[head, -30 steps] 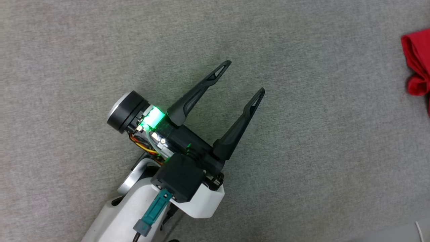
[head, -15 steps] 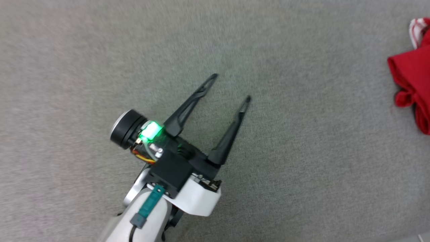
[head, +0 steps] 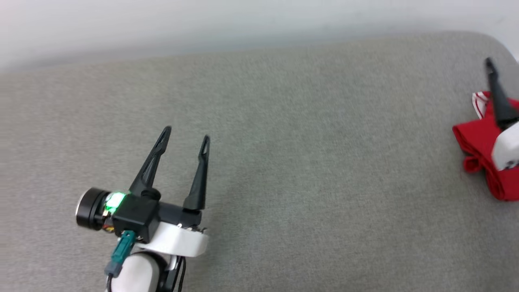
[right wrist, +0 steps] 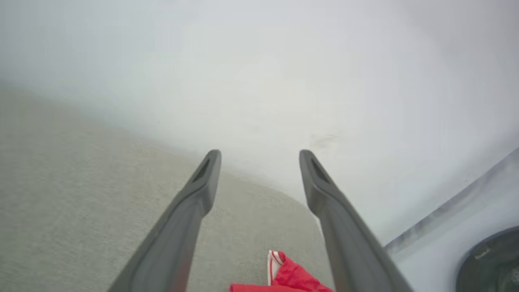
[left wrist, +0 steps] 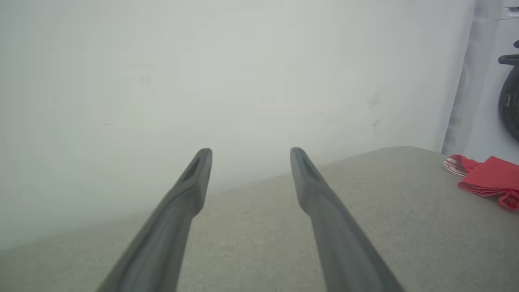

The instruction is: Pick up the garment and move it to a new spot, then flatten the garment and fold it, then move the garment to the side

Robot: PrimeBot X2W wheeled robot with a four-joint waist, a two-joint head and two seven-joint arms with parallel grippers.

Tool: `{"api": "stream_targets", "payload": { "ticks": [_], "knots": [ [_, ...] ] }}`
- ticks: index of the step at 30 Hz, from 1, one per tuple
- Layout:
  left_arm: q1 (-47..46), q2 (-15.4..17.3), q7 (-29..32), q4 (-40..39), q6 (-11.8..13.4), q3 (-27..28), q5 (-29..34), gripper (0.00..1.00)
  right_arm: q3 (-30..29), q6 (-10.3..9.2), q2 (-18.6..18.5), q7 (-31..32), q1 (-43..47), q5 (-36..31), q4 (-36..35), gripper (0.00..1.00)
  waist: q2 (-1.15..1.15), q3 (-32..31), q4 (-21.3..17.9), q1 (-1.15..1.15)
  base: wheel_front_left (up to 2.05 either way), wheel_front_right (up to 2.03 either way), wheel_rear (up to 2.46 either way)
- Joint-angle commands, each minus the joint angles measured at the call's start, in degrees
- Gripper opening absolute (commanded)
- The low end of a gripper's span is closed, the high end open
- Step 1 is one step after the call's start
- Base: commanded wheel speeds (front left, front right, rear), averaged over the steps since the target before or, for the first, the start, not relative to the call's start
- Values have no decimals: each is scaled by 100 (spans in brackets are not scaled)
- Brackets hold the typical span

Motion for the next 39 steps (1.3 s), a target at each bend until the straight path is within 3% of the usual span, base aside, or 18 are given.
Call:
{"api": "stream_targets", "payload": {
  "ticks": [1, 9, 19, 28, 39],
  "knots": [
    [162, -30, -12, 62, 50, 128, -38, 100, -118, -9, 266, -94, 283, 91, -255, 100, 0, -347, 244, 2, 0, 0, 0],
    [637, -212, -12, 353, 25, 552, -128, 100, -415, -9, 1457, -772, 1474, 341, -992, 100, 0, -751, 505, 2, 0, 0, 0],
    [1027, -436, -12, 655, -159, 739, 2, 100, -608, -7, 2320, -1721, 2334, 609, -364, 100, 0, -968, 736, 2, 0, 0, 0],
    [1128, -519, -12, 780, -293, 850, 168, 100, -433, -7, 2544, -1982, 2449, 670, 156, 100, 0, -1009, 763, 2, 0, 0, 0],
    [1126, -628, -12, 854, -378, 961, 186, 100, -416, -7, 2560, -2013, 2374, 660, 147, 100, 0, -979, 737, 2, 0, 0, 0]
  ]
}}
